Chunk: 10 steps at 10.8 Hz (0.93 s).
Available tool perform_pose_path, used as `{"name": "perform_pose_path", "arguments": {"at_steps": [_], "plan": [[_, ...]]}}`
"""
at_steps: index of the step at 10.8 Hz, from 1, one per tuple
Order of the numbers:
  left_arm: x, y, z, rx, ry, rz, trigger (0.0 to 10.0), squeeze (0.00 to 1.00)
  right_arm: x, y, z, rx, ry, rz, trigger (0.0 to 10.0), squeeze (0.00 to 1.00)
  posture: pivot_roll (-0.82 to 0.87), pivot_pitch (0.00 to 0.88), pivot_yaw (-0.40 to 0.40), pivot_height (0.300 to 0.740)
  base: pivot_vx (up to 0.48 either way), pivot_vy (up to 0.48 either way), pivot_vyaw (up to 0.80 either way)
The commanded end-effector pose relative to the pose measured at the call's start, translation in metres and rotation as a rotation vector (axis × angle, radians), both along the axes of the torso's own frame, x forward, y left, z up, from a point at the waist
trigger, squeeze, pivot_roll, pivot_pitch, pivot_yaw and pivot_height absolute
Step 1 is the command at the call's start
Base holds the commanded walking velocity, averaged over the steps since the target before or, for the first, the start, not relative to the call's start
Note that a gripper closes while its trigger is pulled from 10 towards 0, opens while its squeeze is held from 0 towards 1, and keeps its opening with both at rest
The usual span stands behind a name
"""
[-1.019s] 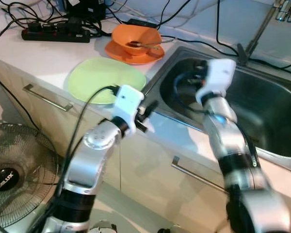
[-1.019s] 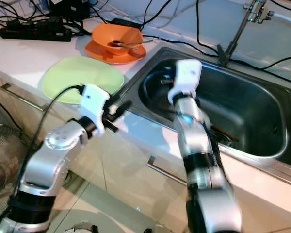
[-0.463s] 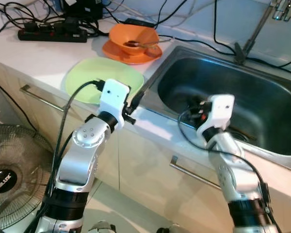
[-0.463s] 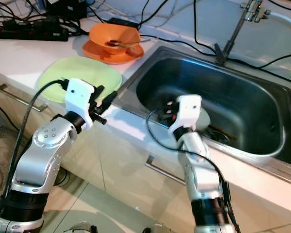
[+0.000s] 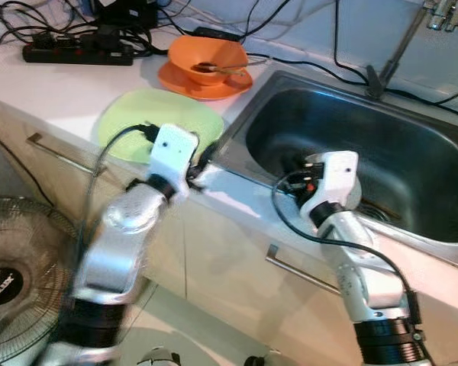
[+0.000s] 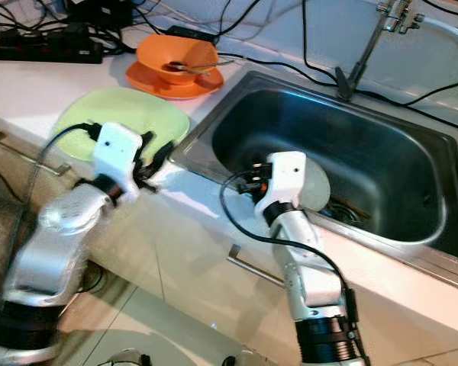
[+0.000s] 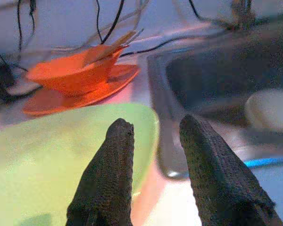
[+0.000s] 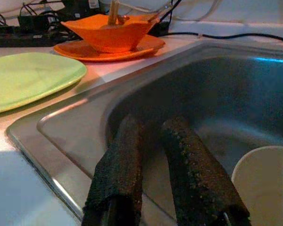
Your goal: Kitchen organization
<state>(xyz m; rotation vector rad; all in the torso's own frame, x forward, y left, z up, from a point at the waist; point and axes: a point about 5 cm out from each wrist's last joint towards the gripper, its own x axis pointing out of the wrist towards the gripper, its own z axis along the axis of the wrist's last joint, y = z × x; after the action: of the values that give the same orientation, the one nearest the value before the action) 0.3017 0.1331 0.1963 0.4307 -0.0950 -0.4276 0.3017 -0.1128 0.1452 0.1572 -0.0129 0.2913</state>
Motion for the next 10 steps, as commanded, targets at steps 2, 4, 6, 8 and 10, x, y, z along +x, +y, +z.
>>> {"name": "perform_pose_path", "arguments": {"at_steps": [2,4,6,8,10], "plan": [[-0.011,-0.001,0.008,0.192,-0.046,-0.067,10.0,0.2,-0.002,0.001,-0.002,0.015,0.016,-0.007,10.0,0.0,0.07,0.074,-0.106,0.719,0.0,0.0,0.0],[-0.02,0.011,-0.001,0.355,-0.008,-0.089,10.0,1.0,0.001,0.006,-0.002,0.022,0.021,-0.004,10.0,0.0,0.08,0.072,-0.109,0.719,0.0,0.0,0.0],[-0.018,0.014,0.002,0.449,-0.003,-0.09,10.0,1.0,0.003,0.007,-0.002,0.026,0.022,-0.002,10.0,0.0,0.08,0.073,-0.115,0.719,0.0,0.0,0.0],[-0.017,0.014,0.003,0.493,-0.007,-0.104,10.0,1.0,0.004,0.007,-0.002,0.031,0.022,-0.005,10.0,0.0,0.08,0.073,-0.112,0.719,0.0,0.0,0.0],[-0.016,0.014,0.002,0.581,-0.015,-0.105,10.0,0.0,0.004,0.009,-0.003,0.033,0.024,-0.004,10.0,0.0,0.08,0.074,-0.11,0.719,0.0,0.0,0.0]]}}
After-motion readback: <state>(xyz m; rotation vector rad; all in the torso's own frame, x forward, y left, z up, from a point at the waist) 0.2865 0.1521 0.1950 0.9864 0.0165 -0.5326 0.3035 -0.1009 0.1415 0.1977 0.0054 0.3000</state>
